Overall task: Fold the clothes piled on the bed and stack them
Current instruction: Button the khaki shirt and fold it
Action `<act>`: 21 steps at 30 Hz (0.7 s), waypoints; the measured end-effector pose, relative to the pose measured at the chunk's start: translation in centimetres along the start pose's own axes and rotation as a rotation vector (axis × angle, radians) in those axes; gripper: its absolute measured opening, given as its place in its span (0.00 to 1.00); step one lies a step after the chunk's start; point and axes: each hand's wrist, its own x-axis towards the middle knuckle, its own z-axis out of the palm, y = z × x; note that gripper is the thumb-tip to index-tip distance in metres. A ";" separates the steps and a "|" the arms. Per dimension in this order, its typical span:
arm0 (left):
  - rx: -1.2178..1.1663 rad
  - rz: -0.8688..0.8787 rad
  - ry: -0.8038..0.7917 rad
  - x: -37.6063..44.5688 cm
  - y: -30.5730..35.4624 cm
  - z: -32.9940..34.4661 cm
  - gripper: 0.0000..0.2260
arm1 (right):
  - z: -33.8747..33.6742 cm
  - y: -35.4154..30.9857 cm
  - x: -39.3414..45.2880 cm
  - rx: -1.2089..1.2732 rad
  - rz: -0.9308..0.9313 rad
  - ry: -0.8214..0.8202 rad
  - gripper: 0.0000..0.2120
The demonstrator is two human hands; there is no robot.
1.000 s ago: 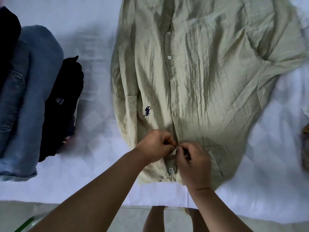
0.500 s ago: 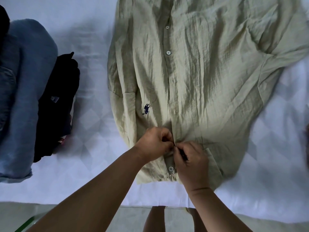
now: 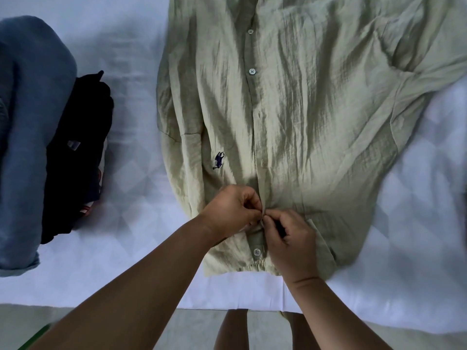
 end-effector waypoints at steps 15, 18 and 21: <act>-0.017 -0.036 0.029 -0.2 0.2 0.2 0.08 | -0.3 -0.1 -0.1 0.014 0.127 0.033 0.05; -0.027 -0.049 -0.026 -0.2 0.4 0.0 0.10 | -0.1 -0.2 -0.2 -0.015 0.090 0.017 0.09; -0.054 -0.058 -0.068 0.0 0.3 -0.2 0.11 | 0.2 -0.1 -0.2 -0.003 0.061 0.023 0.10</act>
